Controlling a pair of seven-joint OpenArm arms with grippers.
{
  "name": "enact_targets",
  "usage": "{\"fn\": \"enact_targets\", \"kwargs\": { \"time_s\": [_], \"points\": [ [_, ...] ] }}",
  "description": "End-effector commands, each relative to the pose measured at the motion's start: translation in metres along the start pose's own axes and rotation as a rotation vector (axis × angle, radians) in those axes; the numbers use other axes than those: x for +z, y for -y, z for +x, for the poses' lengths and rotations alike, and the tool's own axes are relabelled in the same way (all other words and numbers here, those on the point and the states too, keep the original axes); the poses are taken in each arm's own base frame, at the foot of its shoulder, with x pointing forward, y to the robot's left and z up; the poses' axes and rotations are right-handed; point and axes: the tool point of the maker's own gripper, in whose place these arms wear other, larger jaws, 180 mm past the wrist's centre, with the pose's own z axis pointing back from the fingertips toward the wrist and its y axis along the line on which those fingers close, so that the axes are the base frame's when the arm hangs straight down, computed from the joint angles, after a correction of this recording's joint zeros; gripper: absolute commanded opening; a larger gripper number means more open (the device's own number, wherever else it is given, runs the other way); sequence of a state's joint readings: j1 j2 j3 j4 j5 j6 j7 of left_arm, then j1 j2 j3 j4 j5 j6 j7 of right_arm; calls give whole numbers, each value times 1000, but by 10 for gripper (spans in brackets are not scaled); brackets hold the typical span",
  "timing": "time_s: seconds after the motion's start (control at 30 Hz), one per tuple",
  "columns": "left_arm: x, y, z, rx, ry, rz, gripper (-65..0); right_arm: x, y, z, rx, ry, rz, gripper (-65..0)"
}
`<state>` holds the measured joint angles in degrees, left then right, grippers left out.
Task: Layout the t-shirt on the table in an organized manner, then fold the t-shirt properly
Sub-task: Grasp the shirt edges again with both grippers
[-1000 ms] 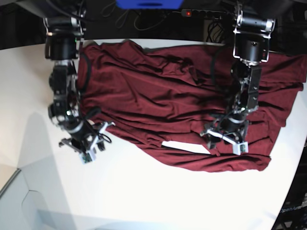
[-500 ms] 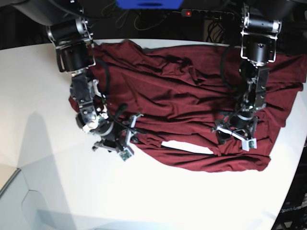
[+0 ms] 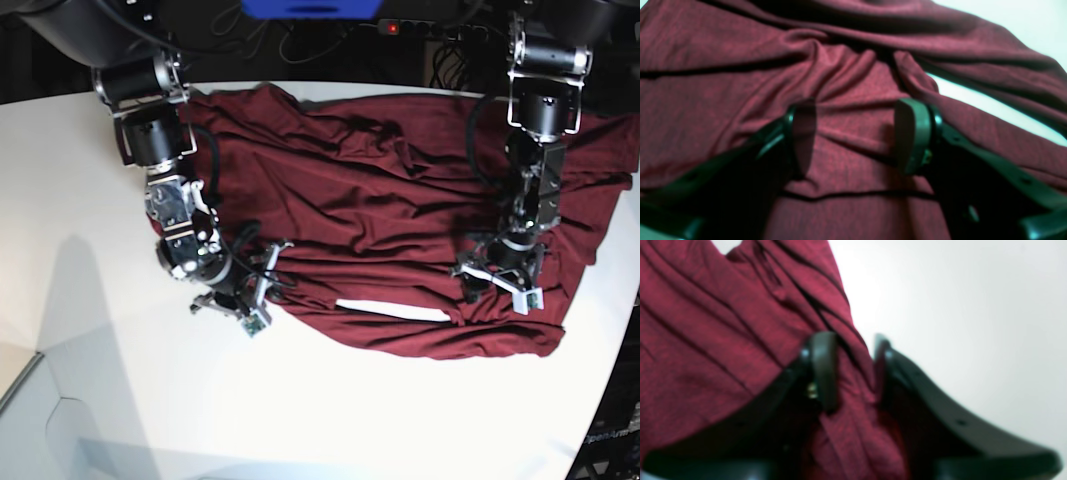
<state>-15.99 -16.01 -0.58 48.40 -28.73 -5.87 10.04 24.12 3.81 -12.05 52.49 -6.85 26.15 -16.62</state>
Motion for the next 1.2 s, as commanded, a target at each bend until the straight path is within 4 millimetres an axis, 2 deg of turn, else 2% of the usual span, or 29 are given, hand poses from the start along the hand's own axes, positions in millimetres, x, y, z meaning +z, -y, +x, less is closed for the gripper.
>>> {"fn": "enact_targets", "kwargs": {
  "time_s": [0.0,0.07,0.2,0.27,0.33,0.4,0.47,0.53,0.63,0.77,0.83,0.93,1.1,1.17],
  "points": [
    [1,-10,-14,2,-69,29,-284,3,18,28,17,62,-29,-575],
    [2,-10,-15,2,-71,30,-284,3,23,27,17,53,-37,-650],
    [2,-10,-15,2,-72,30,-284,6,41,36,-2,71,-84,-650],
    [2,-11,-16,2,-74,31,-284,14,68,35,-75,87,-179,-650],
    [2,-11,-16,2,-74,31,-284,26,103,44,-156,129,-305,-650],
    [2,-11,-18,3,-78,33,-284,40,134,42,-248,148,-420,-650],
    [2,-12,-18,3,-79,34,-284,49,153,46,-291,172,-480,-650],
    [2,-12,-18,3,-79,34,-284,52,161,48,-312,180,-498,-650],
    [2,-12,-18,3,-79,34,-284,52,161,47,-314,178,-498,-650],
    [2,-10,-18,5,-78,31,-284,52,158,44,-314,173,-495,-564],
    [2,-8,-15,9,-68,24,-284,50,152,35,-319,157,-487,-518],
    [2,-8,-13,10,-65,23,-284,53,142,32,-316,165,-484,-495],
    [3,7,12,-1,-3,-12,-284,61,116,23,-295,183,-469,-495],
    [6,18,30,-12,42,-40,-284,64,102,17,-281,184,-458,-495]
  ]
}}
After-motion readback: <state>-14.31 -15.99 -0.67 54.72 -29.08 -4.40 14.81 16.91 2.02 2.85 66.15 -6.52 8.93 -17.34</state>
